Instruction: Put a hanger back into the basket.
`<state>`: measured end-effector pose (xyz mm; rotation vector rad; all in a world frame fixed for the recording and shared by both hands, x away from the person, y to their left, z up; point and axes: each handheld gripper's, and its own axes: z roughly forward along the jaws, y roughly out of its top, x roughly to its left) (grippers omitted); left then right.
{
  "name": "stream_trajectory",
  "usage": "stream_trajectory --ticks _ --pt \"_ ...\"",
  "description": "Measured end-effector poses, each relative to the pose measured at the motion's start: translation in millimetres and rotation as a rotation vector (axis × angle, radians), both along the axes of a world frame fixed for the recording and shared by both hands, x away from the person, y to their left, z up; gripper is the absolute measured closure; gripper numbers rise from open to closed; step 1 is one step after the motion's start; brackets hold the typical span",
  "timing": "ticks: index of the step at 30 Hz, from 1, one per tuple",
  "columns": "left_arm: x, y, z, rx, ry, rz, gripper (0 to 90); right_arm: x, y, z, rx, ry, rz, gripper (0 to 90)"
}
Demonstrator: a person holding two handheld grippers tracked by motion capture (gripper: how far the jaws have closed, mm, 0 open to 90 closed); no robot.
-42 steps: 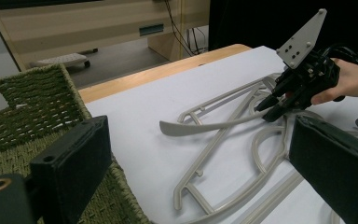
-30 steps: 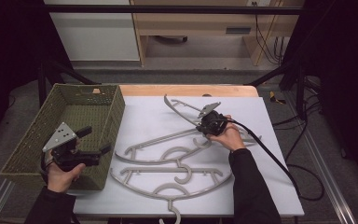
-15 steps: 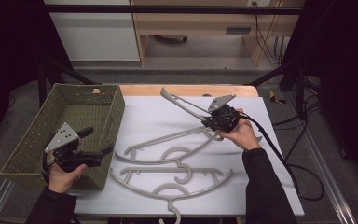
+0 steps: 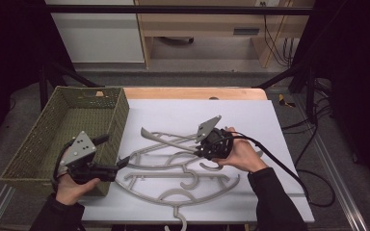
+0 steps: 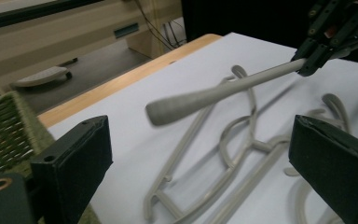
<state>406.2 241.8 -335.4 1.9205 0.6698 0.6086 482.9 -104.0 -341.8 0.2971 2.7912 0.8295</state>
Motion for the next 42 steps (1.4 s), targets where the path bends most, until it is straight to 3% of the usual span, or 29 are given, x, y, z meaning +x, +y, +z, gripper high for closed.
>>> stream_trajectory --ticks 5,6,7,13,18,20,21,22,24,25,27,28,30,31,33,40,42 --pt "-7.0 -29.8 -5.7 0.1 0.012 -0.093 6.5 -17.3 18.4 -4.1 -0.019 0.05 0.084 82.0" --pt "-8.8 -41.4 -10.0 0.138 0.014 -0.121 7.4 -19.5 20.5 -4.8 -0.022 0.052 0.095 82.0" --pt "-8.8 -41.4 -10.0 0.138 0.014 -0.121 7.5 -19.5 20.5 -4.8 -0.022 0.052 0.095 82.0" --pt "-6.7 -66.4 -24.8 0.295 0.025 -0.198 14.0 -27.5 32.1 -12.2 -0.029 0.08 0.139 82.0" --pt "-3.6 -74.1 -31.1 0.342 0.027 -0.227 19.9 -29.8 36.5 -13.9 -0.027 0.097 0.158 82.0" --pt "-2.3 -77.9 -32.9 0.385 0.013 -0.246 21.5 -31.0 39.1 -14.7 -0.031 0.109 0.165 82.0" --pt "-2.7 -80.5 -34.7 0.386 0.006 -0.251 28.1 -31.5 40.4 -14.9 -0.034 0.112 0.168 82.0" --pt "-3.4 -85.0 -37.8 0.423 0.0 -0.276 31.4 -33.0 42.6 -15.1 -0.039 0.119 0.178 82.0" --pt "-3.9 -87.3 -39.8 0.441 -0.002 -0.285 31.8 -33.6 43.4 -15.5 -0.036 0.129 0.18 82.0" --pt "-5.4 -91.5 -43.2 0.482 -0.018 -0.306 38.2 -34.5 44.1 -15.7 -0.039 0.137 0.18 82.0" --pt "-6.1 -93.9 -45.3 0.488 -0.028 -0.311 42.0 -35.3 44.3 -15.6 -0.044 0.139 0.179 82.0" --pt "-6.4 -95.5 -45.5 0.518 -0.05 -0.32 44.2 -35.4 44.4 -15.6 -0.046 0.144 0.186 82.0" --pt "-9.5 -99.9 -49.1 0.535 -0.051 -0.315 48.7 -35.9 44.7 -15.8 -0.046 0.144 0.19 82.0" --pt "-9.9 -102.3 -49.4 0.57 -0.072 -0.315 50.3 -37.5 45.8 -15.8 -0.052 0.15 0.196 82.0" --pt "-10.1 -103.8 -49.3 0.577 -0.107 -0.298 55.4 -38.8 47.4 -15.8 -0.062 0.155 0.201 82.0" --pt "-14.4 -107.9 -52.0 0.58 -0.117 -0.324 67.6 -38.7 54.3 -16.6 -0.064 0.166 0.218 81.9" --pt "-16.1 -109.9 -55.2 0.569 -0.1 -0.358 71.6 -38.4 54.6 -16.5 -0.065 0.168 0.213 81.9"
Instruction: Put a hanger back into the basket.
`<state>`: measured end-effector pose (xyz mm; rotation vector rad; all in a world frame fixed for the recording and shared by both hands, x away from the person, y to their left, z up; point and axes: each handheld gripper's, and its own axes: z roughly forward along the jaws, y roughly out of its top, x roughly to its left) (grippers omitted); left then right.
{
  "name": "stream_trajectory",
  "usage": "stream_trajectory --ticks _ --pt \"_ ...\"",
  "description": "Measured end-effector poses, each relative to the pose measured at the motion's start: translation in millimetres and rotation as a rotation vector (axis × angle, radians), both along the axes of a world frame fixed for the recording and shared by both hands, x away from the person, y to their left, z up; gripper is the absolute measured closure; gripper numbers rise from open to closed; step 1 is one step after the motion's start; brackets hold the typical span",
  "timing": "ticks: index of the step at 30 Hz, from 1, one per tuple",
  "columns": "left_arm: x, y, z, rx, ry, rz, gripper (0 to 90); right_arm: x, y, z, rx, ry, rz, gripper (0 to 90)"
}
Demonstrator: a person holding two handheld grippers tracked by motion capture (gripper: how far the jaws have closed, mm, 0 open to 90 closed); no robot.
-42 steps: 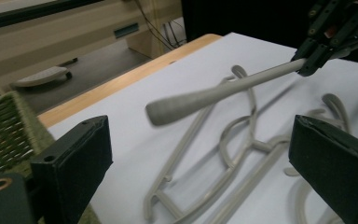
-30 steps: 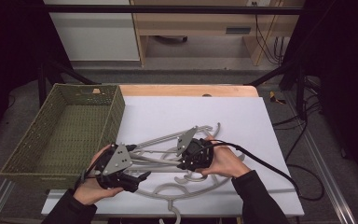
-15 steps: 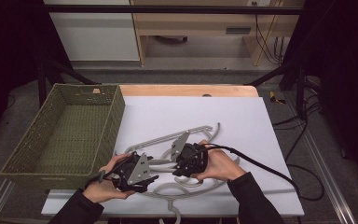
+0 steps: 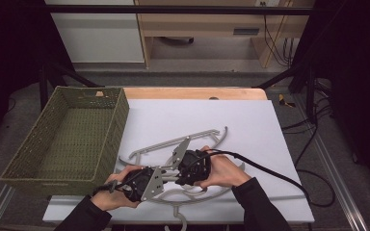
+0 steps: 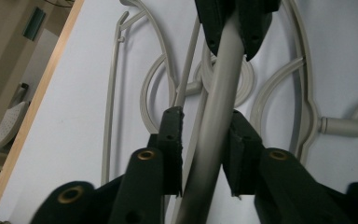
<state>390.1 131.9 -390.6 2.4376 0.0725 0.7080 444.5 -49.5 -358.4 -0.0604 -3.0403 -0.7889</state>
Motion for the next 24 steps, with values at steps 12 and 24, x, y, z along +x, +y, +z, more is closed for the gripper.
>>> stream_trajectory --ticks 12,24 --pt "-5.1 1.8 6.3 0.039 -0.046 -0.027 76.2 4.0 -2.6 2.7 0.031 0.0 0.019 79.3" --pt "-8.9 3.1 11.6 0.022 -0.023 -0.038 79.1 11.7 -19.3 23.4 0.166 -0.011 0.003 66.7"
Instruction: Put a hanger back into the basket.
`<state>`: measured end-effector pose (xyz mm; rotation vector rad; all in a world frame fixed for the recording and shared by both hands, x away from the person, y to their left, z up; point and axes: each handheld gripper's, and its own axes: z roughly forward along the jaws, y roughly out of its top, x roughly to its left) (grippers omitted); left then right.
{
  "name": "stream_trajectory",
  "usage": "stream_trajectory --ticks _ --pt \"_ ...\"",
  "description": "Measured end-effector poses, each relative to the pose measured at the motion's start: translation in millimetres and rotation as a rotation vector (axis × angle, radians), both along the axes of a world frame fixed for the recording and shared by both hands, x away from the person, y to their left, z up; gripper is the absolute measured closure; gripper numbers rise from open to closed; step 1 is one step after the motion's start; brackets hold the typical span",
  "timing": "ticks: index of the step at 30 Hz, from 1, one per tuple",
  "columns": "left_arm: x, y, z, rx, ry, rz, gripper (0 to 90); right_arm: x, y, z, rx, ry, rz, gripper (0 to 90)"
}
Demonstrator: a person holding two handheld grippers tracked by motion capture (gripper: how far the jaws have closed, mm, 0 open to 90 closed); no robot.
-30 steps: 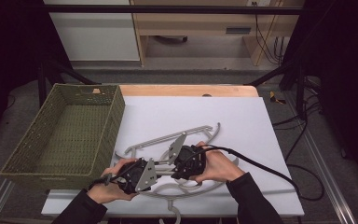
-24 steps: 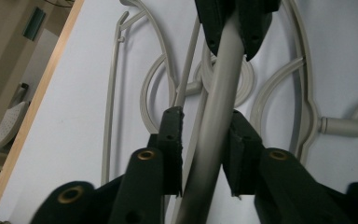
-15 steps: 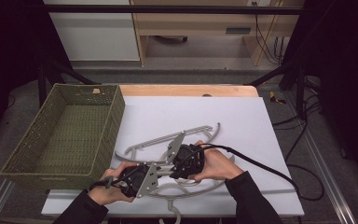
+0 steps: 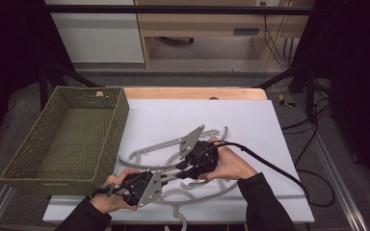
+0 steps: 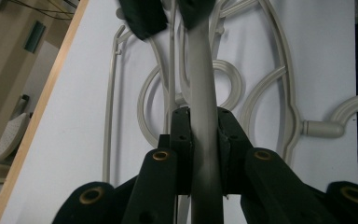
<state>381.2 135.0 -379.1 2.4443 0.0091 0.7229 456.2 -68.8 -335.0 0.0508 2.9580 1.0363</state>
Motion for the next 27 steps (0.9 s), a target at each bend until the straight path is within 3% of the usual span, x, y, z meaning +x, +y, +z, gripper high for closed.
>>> stream_trajectory --ticks 1,2,7,8,9,10,12,13,14,15,16,20,27 --pt "0.3 0.4 0.6 -0.017 0.002 0.003 79.2 1.4 -2.5 3.2 0.02 -0.015 -0.023 64.5" --pt "0.2 1.1 2.2 -0.02 0.005 0.008 79.2 4.5 -8.4 8.3 0.085 -0.047 -0.076 60.7" --pt "-0.3 6.8 10.3 -0.075 0.023 0.042 79.2 15.6 -30.3 14.4 0.276 -0.128 -0.275 48.6" --pt "-0.3 6.8 10.3 -0.075 0.023 0.042 79.2 15.6 -30.3 14.4 0.276 -0.128 -0.275 48.6" --pt "-0.9 6.9 10.3 -0.107 0.033 0.052 79.2 18.1 -35.7 14.4 0.315 -0.156 -0.323 46.5" --pt "-0.6 8.5 13.1 -0.095 0.029 0.054 79.2 20.8 -41.5 14.3 0.349 -0.173 -0.373 43.7" --pt "-1.3 10.4 16.0 -0.112 0.034 0.068 79.2 26.2 -53.6 13.0 0.432 -0.2 -0.476 37.4" --pt "-1.5 11.6 17.5 -0.123 0.038 0.075 79.2 29.8 -66.9 10.4 0.491 -0.22 -0.567 33.7" --pt "-1.1 15.0 20.6 -0.147 0.05 0.086 79.2 30.7 -73.8 8.5 0.508 -0.23 -0.6 33.1" --pt "-1.1 15.0 20.6 -0.147 0.05 0.086 79.2 30.7 -73.8 8.5 0.508 -0.23 -0.6 33.1" --pt "-0.6 17.1 22.3 -0.16 0.057 0.093 79.2 30.8 -86.5 4.0 0.537 -0.242 -0.667 29.7" --pt "2.5 27.3 30.1 -0.222 0.087 0.13 79.2 24.7 -112.1 -5.2 0.566 -0.274 -0.774 24.1" --pt "8.8 47.0 47.1 -0.364 0.142 0.196 79.2 7.4 -145.9 -21.1 0.599 -0.276 -0.867 15.9"
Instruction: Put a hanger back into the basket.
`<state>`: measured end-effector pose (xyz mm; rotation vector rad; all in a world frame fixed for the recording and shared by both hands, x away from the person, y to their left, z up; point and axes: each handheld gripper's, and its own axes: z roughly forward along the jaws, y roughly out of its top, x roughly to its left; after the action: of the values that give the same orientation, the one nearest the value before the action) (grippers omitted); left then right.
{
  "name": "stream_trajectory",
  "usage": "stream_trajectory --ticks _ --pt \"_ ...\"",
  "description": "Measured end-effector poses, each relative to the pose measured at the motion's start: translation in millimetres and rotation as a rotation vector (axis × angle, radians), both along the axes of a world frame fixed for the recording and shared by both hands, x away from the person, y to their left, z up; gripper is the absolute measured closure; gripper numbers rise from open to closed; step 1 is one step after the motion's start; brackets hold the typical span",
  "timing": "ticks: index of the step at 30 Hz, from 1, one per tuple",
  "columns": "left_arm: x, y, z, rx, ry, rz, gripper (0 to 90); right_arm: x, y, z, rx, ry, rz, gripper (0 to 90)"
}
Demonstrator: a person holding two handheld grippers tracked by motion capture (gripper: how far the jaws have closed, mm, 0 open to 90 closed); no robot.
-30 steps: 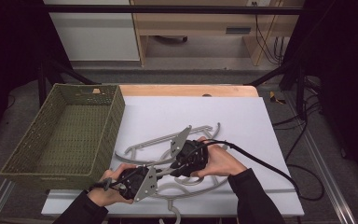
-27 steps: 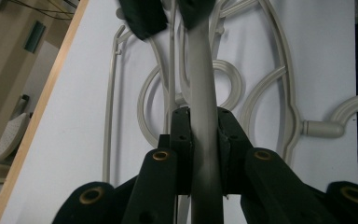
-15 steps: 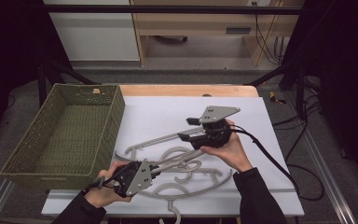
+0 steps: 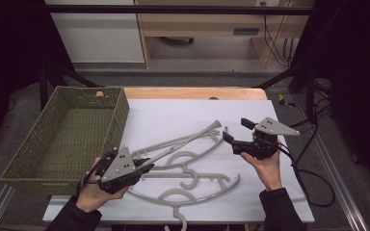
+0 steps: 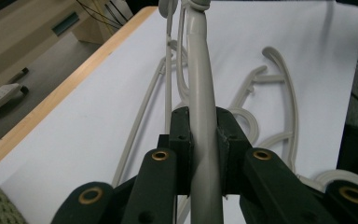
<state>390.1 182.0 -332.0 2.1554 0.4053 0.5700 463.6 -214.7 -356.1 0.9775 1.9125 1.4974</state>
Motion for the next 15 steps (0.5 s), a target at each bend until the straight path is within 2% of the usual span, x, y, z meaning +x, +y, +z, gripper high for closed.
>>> stream_trajectory --ticks 1,3,4,5,6,7,8,9,10,15 --pt "1.0 5.1 5.5 -0.024 0.001 0.022 79.2 -2.3 -2.4 -2.6 0.0 0.011 -0.009 14.3" --pt "1.5 7.9 8.8 -0.029 -0.004 0.038 79.2 -3.8 -3.9 -5.3 -0.005 0.019 -0.018 12.7" --pt "3.2 14.7 15.6 -0.053 -0.007 0.06 79.2 -7.6 -6.9 -10.2 -0.01 0.036 -0.029 11.9" --pt "3.2 14.7 15.6 -0.053 -0.007 0.06 79.2 -7.6 -6.9 -10.2 -0.01 0.036 -0.029 11.9" --pt "6.4 22.7 23.2 -0.079 -0.008 0.075 79.2 -11.4 -9.7 -14.9 -0.011 0.05 -0.03 11.3" --pt "6.4 22.7 23.2 -0.079 -0.008 0.075 79.2 -11.4 -9.7 -14.9 -0.011 0.05 -0.03 11.3" --pt "8.1 26.3 27.0 -0.105 -0.005 0.083 79.2 -13.3 -10.9 -17.1 -0.008 0.052 -0.029 11.3" --pt "11.9 35.0 36.6 -0.121 -0.006 0.093 79.2 -17.1 -13.0 -20.6 -0.004 0.061 -0.034 10.3" --pt "11.9 35.0 36.6 -0.121 -0.006 0.093 79.2 -17.1 -13.0 -20.6 -0.004 0.061 -0.034 10.3" --pt "24.5 58.5 57.0 -0.161 -0.009 0.13 79.2 -25.0 -17.5 -26.0 -0.004 0.068 -0.052 7.3"
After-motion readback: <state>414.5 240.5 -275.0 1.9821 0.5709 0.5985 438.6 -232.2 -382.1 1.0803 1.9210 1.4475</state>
